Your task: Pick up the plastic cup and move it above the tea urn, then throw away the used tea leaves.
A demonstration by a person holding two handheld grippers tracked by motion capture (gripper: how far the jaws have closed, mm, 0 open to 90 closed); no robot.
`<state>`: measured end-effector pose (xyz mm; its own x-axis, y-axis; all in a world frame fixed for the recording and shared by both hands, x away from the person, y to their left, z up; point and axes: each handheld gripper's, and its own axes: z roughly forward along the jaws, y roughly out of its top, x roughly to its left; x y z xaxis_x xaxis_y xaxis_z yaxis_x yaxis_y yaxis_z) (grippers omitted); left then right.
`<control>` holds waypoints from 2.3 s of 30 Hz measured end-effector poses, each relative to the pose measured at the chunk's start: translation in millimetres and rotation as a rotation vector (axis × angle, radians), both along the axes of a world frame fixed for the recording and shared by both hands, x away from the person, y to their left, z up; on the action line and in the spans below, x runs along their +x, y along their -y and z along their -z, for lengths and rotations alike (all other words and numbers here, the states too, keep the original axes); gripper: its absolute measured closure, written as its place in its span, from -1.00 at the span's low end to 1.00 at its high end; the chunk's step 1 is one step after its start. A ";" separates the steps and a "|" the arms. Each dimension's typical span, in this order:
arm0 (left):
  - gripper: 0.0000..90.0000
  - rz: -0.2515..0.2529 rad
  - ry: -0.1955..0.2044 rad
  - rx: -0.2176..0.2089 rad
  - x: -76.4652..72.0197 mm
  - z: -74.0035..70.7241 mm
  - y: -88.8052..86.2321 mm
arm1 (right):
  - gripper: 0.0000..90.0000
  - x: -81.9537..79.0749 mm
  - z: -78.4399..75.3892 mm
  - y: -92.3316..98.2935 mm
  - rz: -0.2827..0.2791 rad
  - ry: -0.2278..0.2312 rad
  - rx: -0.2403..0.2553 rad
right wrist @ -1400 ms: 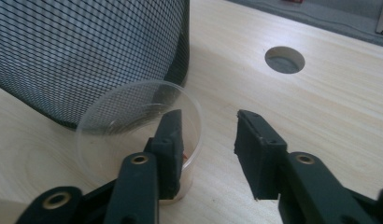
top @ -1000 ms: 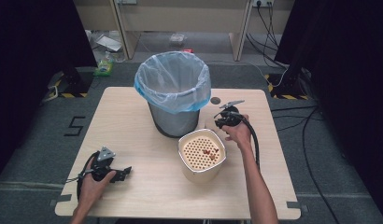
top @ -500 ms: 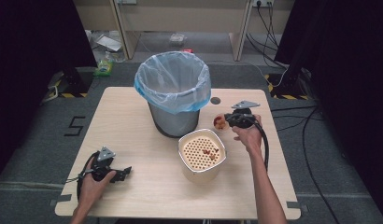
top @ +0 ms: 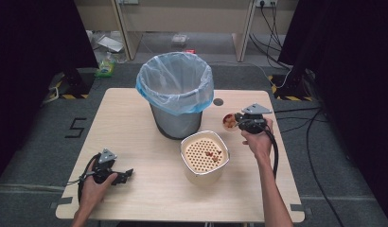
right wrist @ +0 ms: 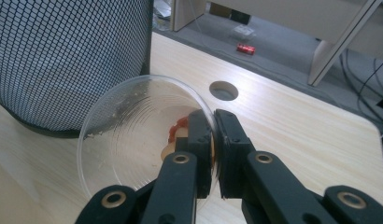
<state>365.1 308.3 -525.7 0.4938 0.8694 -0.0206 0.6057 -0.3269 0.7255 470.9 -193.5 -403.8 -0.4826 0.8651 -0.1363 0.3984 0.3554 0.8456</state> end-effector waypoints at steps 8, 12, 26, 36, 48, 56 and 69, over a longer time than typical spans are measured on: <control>-1.00 0.000 0.000 0.001 0.0 0.0 -0.1 | 0.91 -14.1 -17.0 3.4 0.008 0.065 0.003; -1.00 0.000 0.000 0.000 0.0 0.0 0.0 | 0.90 -23.1 -28.6 1.1 0.008 0.115 -0.014; -1.00 -0.004 0.001 0.000 -0.5 0.0 0.3 | 0.90 -46.1 -39.0 -16.5 -0.019 0.221 -0.058; -1.00 -0.004 0.002 0.000 -0.5 0.0 0.3 | 0.90 -67.6 -40.4 -39.0 -0.073 0.313 -0.101; -1.00 -0.001 0.003 0.002 -1.5 0.0 0.6 | 0.91 -90.6 -30.5 -63.6 -0.113 0.526 -0.256; -1.00 -0.002 0.004 0.004 -1.9 -0.1 0.7 | 0.91 -111.6 -27.0 -79.0 -0.132 0.725 -0.405; -1.00 -0.002 0.004 0.004 -2.4 0.0 0.6 | 0.94 -120.8 -9.0 -92.0 -0.130 0.922 -0.616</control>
